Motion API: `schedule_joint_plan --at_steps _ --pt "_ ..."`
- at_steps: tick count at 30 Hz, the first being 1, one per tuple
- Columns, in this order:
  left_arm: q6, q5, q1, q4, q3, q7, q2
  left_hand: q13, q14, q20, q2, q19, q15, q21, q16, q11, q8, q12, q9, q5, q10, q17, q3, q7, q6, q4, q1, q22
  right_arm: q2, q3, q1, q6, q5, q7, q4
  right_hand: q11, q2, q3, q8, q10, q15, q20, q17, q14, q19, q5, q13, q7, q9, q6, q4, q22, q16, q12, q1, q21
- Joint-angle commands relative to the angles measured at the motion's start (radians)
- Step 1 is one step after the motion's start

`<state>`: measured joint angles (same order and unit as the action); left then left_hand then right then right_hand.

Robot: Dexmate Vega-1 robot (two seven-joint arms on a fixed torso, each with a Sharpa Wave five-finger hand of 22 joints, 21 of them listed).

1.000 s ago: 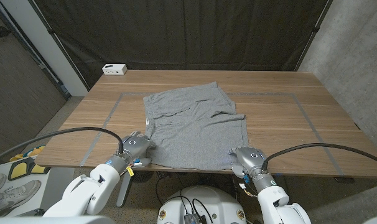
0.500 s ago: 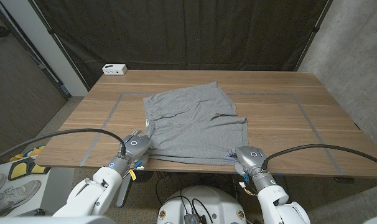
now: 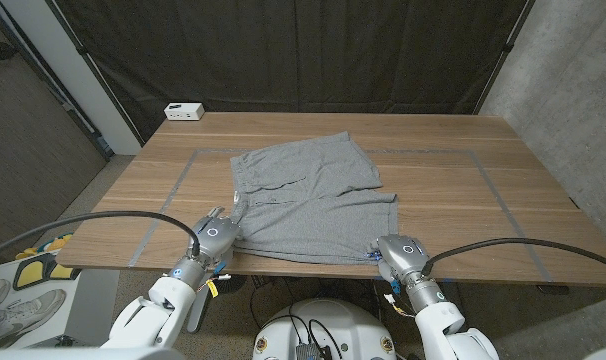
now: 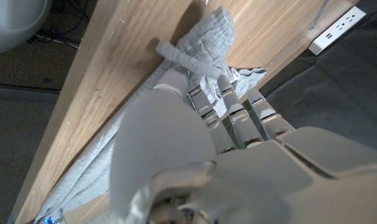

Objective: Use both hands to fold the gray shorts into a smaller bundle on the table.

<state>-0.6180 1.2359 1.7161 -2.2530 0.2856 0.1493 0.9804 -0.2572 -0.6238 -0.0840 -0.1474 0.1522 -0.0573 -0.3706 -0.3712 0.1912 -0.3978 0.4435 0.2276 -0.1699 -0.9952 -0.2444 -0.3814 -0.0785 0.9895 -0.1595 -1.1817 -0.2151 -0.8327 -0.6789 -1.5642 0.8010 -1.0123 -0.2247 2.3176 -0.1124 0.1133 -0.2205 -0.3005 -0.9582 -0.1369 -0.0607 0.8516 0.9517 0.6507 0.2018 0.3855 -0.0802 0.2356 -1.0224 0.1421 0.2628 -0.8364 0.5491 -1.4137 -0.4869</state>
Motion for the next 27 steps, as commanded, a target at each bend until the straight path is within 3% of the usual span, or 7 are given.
schedule_joint_plan --at_steps 1,5,12,27 --pt "-0.001 -0.086 0.023 -0.004 -0.020 0.194 0.008 -0.152 -0.032 -0.007 -0.027 0.010 -0.176 -0.017 -0.040 0.010 -0.022 0.030 0.029 -0.009 0.004 -0.047 0.013 0.026 -0.011 0.002 -0.029 -0.008 0.010 0.042 -0.040 -0.081 0.051 -0.254 -0.021 0.027 0.007 0.006 -0.016 -0.033 -0.096 -0.030 0.019 0.017 0.013 0.001 0.078 0.008 0.011 -0.014 0.003 0.003 -0.009 0.009 -0.006 -0.013" --pt "-0.017 -0.086 0.030 -0.031 -0.026 0.178 0.021 -0.193 -0.047 -0.013 -0.032 0.012 -0.178 -0.028 -0.065 0.009 -0.041 0.049 0.050 -0.013 0.015 -0.082 0.020 0.027 -0.015 0.005 -0.045 -0.013 0.004 0.043 -0.043 -0.069 0.047 -0.237 0.000 0.026 0.007 0.007 -0.019 -0.033 -0.095 -0.031 0.028 0.019 0.012 0.002 0.086 0.005 0.016 -0.015 0.003 0.004 -0.009 0.013 -0.006 -0.017" --pt "-0.052 -0.046 0.033 -0.072 -0.025 0.128 0.040 -0.228 -0.056 -0.012 -0.033 0.012 -0.180 -0.037 -0.083 0.009 -0.064 0.071 0.070 -0.015 0.011 -0.113 0.023 0.022 -0.009 0.007 -0.059 -0.018 -0.001 0.054 -0.060 -0.074 0.037 -0.278 0.014 0.027 0.008 0.009 -0.023 -0.029 -0.094 -0.035 0.042 0.015 0.008 0.005 0.099 0.004 0.023 -0.013 0.002 0.004 -0.005 0.018 -0.006 -0.025" --pt "-0.100 0.041 0.059 -0.135 -0.063 0.042 0.040 -0.268 -0.062 -0.012 -0.029 0.011 -0.181 -0.052 -0.100 0.007 -0.090 0.093 0.092 -0.013 0.009 -0.149 0.025 0.031 -0.006 0.005 -0.079 -0.025 -0.002 0.070 -0.065 -0.091 -0.002 -0.313 0.034 0.029 0.012 0.010 -0.028 -0.022 -0.094 -0.037 0.069 0.009 -0.002 0.011 0.122 0.004 0.029 -0.012 0.001 0.004 0.004 0.026 -0.008 -0.038"
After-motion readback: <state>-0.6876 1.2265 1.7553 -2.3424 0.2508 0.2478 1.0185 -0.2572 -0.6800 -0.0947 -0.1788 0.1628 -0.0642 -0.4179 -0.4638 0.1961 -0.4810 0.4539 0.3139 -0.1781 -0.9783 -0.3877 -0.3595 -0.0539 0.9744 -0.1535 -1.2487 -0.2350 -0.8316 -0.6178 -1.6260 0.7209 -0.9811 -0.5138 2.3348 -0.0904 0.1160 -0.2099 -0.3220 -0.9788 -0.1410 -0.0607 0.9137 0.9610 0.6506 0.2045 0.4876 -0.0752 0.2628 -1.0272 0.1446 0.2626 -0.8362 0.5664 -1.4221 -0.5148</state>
